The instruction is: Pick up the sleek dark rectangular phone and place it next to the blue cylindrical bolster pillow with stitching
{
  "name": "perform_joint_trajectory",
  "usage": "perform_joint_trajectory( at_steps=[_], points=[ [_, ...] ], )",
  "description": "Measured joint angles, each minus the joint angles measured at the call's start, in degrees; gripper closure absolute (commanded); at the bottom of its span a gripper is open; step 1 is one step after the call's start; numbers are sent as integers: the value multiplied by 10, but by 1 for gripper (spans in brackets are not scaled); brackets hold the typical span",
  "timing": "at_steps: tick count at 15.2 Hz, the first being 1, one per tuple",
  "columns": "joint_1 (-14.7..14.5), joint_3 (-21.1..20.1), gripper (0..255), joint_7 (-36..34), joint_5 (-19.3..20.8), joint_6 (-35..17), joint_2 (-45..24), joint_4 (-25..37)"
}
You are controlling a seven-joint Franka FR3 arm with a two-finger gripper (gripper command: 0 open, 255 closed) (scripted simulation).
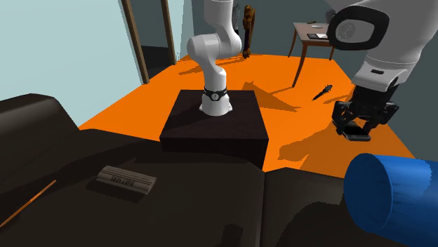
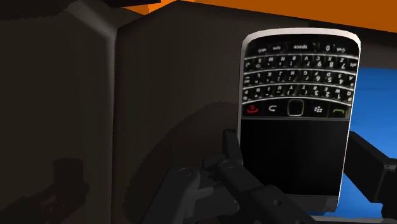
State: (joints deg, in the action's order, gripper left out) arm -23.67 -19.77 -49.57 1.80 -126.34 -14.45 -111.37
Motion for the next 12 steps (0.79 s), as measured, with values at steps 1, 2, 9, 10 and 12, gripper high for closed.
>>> perform_joint_trajectory(
  at_steps=[1,2,9,10,12],
  points=[
    [0,1,255,1,1,-7,-3,-5],
    [0,1,255,0,3,-14,-7,-8],
    [-5,6,255,-8,16,-59,-39,-22],
    [-6,7,255,-9,18,-66,-44,-24],
    [-8,9,255,-11,23,-79,-54,-27]
  ],
)
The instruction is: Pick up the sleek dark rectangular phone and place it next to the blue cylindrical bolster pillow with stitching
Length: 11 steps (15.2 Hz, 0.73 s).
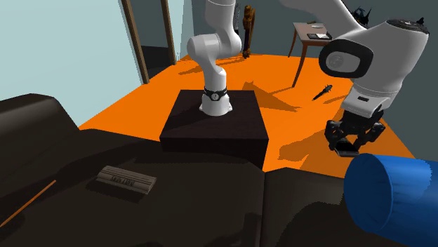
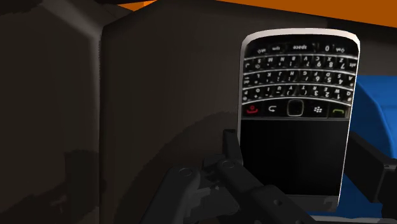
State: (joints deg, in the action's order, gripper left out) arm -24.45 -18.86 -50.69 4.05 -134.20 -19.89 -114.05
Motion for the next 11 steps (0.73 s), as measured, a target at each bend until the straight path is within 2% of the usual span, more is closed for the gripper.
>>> perform_joint_trajectory(
  at_steps=[11],
  points=[
    [-11,14,255,-13,24,-68,-57,-12]
  ],
)
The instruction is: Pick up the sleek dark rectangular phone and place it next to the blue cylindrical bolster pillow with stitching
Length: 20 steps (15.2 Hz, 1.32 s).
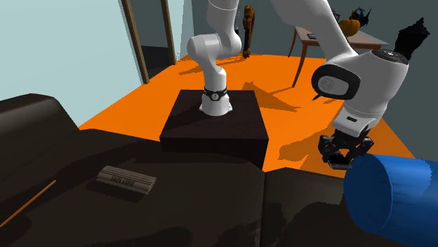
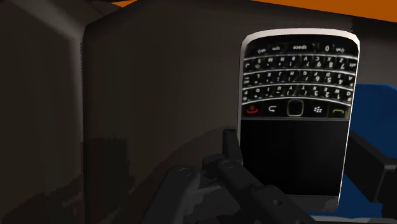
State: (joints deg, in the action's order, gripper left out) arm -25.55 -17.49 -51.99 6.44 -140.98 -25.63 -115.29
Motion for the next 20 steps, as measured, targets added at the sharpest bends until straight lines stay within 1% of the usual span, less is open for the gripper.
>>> perform_joint_trajectory(
  at_steps=[6,7,8,11,20],
  points=[
    [-3,12,255,-3,13,-32,-11,2],
    [-6,14,255,-6,15,-32,-17,10],
    [-7,17,255,-7,18,-46,-23,-1],
    [-15,22,255,-11,23,-60,-67,8],
    [-29,38,255,-19,39,-105,-126,20]
  ],
)
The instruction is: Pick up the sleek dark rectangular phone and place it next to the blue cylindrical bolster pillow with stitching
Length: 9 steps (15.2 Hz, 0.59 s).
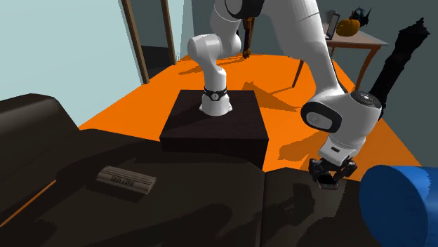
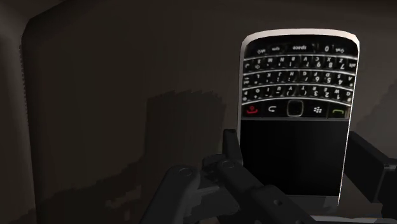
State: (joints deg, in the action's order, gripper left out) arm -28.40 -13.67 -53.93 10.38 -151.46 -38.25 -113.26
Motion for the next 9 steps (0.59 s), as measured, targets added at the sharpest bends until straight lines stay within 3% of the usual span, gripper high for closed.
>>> perform_joint_trajectory(
  at_steps=[9],
  points=[
    [-9,11,255,-5,8,-24,-37,13]
  ],
)
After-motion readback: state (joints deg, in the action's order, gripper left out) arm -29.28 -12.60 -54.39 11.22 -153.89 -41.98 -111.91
